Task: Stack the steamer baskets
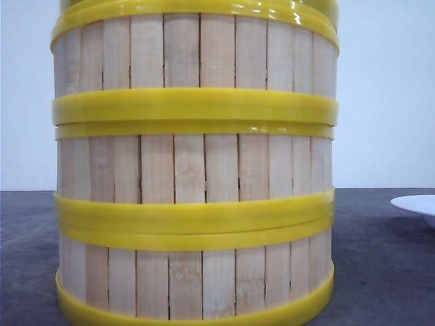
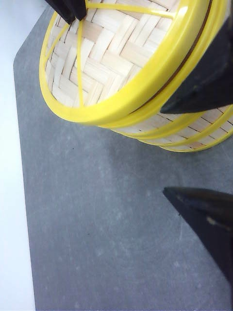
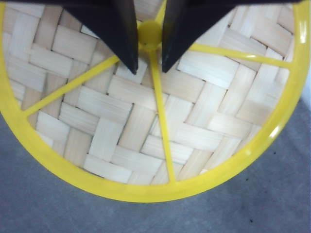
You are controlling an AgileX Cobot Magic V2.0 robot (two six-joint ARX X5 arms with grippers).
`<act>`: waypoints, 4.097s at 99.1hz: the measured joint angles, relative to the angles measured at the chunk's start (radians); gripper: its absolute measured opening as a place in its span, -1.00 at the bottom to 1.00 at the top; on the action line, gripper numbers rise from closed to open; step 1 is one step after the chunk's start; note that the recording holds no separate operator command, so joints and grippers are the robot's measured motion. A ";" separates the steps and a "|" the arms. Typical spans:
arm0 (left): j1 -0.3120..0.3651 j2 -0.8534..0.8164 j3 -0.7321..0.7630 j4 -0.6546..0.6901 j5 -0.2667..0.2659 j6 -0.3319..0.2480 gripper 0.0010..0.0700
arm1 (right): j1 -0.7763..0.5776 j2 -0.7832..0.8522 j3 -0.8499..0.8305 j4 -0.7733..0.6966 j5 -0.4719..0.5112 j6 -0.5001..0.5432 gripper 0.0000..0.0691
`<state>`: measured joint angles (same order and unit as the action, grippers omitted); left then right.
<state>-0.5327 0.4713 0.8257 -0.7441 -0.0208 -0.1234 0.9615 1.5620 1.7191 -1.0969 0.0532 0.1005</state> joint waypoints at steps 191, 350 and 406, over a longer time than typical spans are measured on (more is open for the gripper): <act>0.000 0.000 0.000 0.000 0.000 0.000 -0.22 | 0.013 -0.459 0.000 0.050 0.566 -0.012 -0.16; 0.000 -0.064 -0.014 -0.060 0.000 -0.001 -0.95 | 0.013 -0.864 -0.693 0.174 0.650 0.331 -0.97; 0.027 -0.066 -0.014 -0.045 -0.004 0.015 -0.95 | 0.013 -0.864 -0.693 0.174 0.650 0.331 -0.97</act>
<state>-0.5053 0.4049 0.8112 -0.7895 -0.0246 -0.1085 0.9745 0.6979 1.0260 -0.9230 0.7036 0.4313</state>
